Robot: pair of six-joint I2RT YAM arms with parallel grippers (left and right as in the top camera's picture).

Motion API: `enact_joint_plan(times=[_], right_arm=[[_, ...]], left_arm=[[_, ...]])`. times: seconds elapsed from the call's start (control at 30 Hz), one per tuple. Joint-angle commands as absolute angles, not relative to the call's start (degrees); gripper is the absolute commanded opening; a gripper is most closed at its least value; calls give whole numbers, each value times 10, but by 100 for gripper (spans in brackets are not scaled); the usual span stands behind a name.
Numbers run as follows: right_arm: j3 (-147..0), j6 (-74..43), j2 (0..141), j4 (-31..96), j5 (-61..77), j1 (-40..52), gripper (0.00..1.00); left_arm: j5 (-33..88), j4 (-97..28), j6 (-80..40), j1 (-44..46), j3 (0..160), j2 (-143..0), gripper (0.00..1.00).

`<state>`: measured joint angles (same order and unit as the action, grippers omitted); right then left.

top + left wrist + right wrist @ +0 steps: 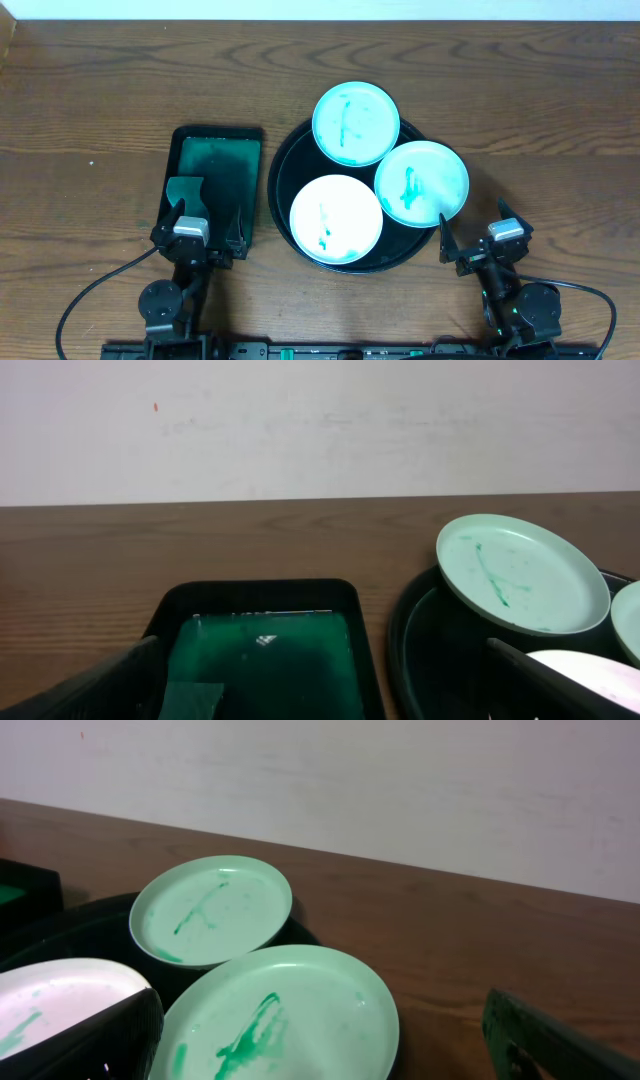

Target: Clean dirty plates on tray and stack at the side

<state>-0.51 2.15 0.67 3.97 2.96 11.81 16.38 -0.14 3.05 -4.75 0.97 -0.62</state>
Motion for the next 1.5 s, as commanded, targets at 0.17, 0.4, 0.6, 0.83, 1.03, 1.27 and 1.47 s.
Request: enact_joint_plan(times=[0.17,0.4,0.6,0.83,1.03,1.27,1.47], right_arm=[[-3,27,3,40,30,117,99],[-3,27,3,40,30,117,99],[-3,27,3,40,30,117,99],[-3,27,3,40,30,117,99],[-3,26,3,40,30,117,99],[-3,28,3,12,20,117,99],[-3,-3,3,-12,25,117,99]], left_arm=[[171,-25,36,-45,2,-3,98],[171,-25,36,-45,2,-3,98],[171,-25,36,-45,2,-3,98],[171,-25,36,-45,2,-3,98],[172,-21,36,-45,2,-3,98],[200,-14,36,-45,2,-3,98],[221,15,22,-45,3,-3,98]])
